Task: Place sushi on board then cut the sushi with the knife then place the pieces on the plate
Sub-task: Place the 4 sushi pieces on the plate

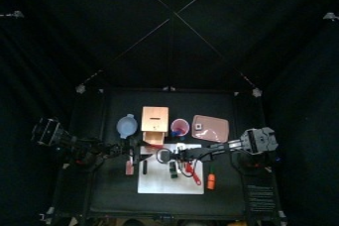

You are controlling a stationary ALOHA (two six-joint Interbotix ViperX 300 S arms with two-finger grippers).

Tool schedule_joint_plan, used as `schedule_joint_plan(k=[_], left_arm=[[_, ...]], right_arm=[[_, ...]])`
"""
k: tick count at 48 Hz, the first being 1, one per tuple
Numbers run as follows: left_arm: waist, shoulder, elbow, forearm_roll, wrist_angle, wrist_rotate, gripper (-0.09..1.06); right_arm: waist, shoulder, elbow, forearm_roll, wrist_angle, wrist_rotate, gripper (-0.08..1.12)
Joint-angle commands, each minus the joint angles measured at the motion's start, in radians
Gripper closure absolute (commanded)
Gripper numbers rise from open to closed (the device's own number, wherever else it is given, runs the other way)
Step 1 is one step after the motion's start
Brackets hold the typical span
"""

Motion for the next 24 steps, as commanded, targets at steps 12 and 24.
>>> schedule_joint_plan(k=[12, 24], left_arm=[[-0.002, -0.003, -0.003, -0.025, -0.002, 0.000, 0.06], [-0.002, -0.003, 0.000, -0.046, -0.002, 0.000, 0.06]], right_arm=[[-0.009, 0.011, -0.025, 0.005, -0.028, -0.003, 0.20], [-0.014, 0.043, -0.021, 0.000, -0.041, -0.003, 0.21]])
